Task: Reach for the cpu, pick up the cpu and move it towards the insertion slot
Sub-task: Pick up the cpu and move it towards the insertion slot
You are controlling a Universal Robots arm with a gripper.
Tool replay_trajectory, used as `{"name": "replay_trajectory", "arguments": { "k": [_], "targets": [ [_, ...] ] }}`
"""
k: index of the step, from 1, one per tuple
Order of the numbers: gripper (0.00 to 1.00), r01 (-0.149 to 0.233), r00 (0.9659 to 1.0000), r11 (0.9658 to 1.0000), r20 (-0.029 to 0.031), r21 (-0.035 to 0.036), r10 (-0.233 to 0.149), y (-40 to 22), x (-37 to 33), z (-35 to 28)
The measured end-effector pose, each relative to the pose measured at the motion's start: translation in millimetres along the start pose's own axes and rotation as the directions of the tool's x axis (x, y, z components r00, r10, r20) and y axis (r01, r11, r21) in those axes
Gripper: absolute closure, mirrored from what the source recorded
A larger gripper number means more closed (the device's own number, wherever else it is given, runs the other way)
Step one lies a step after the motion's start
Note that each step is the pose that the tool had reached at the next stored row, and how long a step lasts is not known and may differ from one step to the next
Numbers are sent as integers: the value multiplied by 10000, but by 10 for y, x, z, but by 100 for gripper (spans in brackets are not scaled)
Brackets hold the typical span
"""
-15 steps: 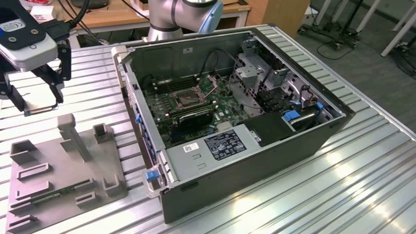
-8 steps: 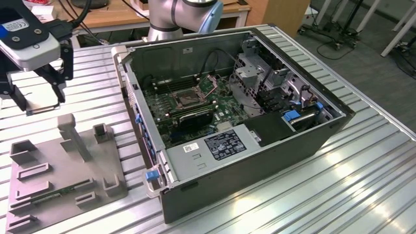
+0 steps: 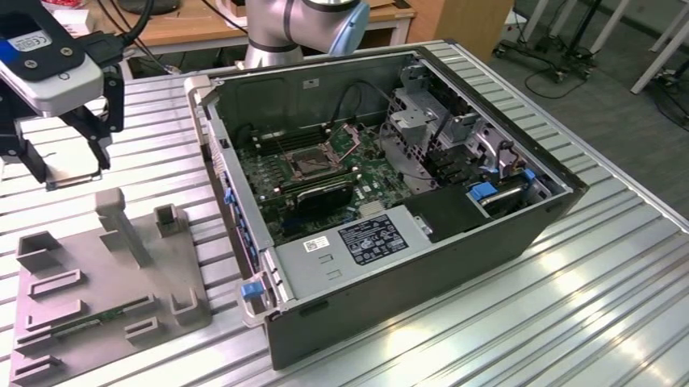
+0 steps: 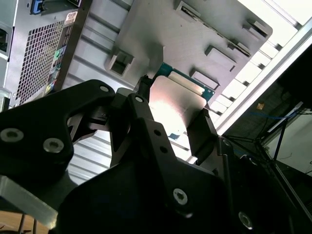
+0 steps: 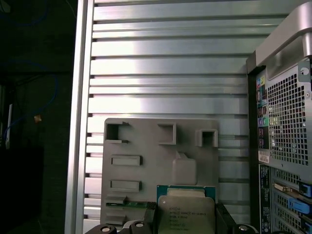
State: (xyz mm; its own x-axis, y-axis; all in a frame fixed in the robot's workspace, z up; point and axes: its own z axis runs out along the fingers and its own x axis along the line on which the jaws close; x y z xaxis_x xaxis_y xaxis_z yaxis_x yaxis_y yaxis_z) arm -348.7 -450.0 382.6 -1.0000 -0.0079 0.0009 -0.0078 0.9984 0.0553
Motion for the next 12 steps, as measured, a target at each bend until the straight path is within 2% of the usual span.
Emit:
{"name": "replay_trajectory", "arguments": {
  "k": [12],
  "targets": [
    [45,0,10000,10000,0,0,0,0,-41,0]
  ]
}}
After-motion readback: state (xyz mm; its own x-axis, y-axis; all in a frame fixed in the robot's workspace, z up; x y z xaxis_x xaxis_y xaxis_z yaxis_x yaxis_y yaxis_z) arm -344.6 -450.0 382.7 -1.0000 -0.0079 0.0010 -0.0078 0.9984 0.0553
